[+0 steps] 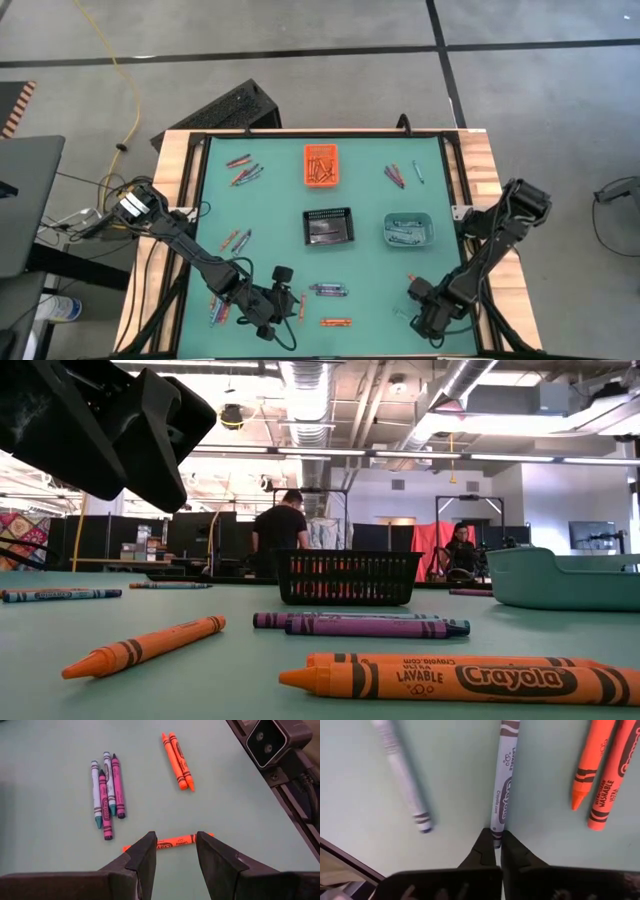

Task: Sort crayons
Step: Put the blue crayon into the green bin

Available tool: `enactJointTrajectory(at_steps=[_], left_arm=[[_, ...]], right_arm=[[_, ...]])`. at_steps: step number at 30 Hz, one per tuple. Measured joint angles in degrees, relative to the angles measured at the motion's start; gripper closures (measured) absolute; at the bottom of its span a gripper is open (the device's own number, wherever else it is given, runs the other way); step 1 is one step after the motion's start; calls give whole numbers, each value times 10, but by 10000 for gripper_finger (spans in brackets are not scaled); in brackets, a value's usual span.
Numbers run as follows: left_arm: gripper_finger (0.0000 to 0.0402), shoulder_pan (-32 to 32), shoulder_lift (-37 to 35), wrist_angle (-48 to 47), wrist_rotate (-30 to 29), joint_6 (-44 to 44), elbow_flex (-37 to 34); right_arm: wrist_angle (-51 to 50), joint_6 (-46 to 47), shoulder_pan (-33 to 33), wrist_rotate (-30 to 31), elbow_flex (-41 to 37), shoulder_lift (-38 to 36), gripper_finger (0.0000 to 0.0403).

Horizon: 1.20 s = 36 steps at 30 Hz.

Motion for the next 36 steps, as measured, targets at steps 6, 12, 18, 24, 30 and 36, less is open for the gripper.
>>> enactJointTrajectory(at_steps=[6,12,18,24,30,36], left_arm=[[272,0,0,1,0,0,0],[271,0,0,17,5,-5,0],[271,0,0,32,27,2,0],[271,0,0,29,27,-2,0],[271,0,0,32,27,2,0],[271,0,0,33,30,-3,0]], right_arm=[[-4,-30,-19,0,-1,-8,399],[-10,-59,-33,36,-4,-38,399],[29,-83,-24,97,-4,-69,399],[266,-144,9,154,1,-60,400],[305,-176,6,135,71,25,400],[192,-189,-10,42,150,110,400]])
